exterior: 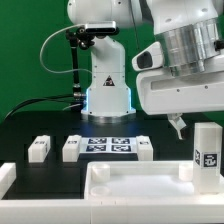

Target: Assemble desk

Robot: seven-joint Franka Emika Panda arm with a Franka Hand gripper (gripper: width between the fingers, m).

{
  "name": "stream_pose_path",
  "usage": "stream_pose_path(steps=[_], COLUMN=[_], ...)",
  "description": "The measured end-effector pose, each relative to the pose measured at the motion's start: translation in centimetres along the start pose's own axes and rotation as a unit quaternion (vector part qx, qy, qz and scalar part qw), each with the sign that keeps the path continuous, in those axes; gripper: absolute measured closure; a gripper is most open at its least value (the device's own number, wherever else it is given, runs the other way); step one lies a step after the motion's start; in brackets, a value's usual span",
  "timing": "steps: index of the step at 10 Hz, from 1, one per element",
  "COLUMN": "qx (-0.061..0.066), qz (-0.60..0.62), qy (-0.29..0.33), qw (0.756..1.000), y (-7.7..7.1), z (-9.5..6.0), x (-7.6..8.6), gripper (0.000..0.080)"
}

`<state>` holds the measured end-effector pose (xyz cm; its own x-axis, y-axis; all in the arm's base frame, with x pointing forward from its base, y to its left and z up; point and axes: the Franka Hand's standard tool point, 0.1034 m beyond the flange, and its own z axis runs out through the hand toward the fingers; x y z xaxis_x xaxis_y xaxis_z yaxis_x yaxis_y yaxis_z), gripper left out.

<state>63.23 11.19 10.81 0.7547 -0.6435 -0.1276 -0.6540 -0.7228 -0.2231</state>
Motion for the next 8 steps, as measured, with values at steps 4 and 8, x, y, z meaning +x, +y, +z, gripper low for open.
stream_pose_path(steps=[4, 8], qx=[-0.038, -0.037], qz=[-0.244, -0.149], qy=[0.024, 0.026], qw=[0.969, 0.988], y=[-0.76, -0.35], z=[0.04, 0.02], x=[0.50, 0.76], gripper=[0.0150, 0.0491])
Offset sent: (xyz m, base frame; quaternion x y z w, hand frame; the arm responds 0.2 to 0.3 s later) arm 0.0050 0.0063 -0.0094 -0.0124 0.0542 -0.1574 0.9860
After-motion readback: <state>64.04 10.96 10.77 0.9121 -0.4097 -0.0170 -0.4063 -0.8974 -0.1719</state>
